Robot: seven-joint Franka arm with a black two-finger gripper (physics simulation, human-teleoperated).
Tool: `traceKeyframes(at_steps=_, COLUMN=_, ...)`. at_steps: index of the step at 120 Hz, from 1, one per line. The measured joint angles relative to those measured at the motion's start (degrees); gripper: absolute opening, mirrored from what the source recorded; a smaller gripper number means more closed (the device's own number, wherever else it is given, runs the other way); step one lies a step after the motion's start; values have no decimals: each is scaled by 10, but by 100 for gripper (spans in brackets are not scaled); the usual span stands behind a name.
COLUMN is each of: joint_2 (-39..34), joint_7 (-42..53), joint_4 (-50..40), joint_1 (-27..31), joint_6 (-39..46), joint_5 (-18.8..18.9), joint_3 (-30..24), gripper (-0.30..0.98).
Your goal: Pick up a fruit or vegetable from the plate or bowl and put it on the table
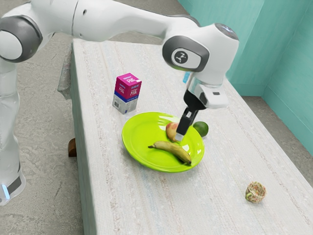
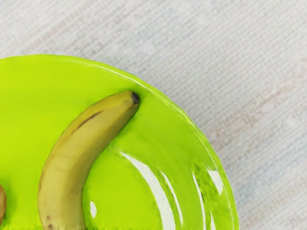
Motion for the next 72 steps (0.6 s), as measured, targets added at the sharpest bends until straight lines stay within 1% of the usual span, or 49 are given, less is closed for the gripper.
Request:
traceKeyframes(at_steps=8, joint_2=10, joint_7=15, joint_4=-2, joint_1=27, joint_6=16, joint_5=0, joint_3=11, gripper=69)
traceKeyframes(at_steps=14, joint_2=18, joint_7=26, joint_4=-2, joint_1=34, joint_6=27, joint_5=-1, joint_3=14, gripper=69)
traceKeyframes(at_steps=40, joint_2=62, joint_7=65, joint_4=0, joint_1=16, joint_6=61, joint_5=-3, joint_3=16, gripper=69)
traceKeyframes(at_steps=72, joint_2=81, joint_7=119, joint_4=-6, joint_1=16, joint_6=90, joint_5=-2, joint_3=16, gripper=69)
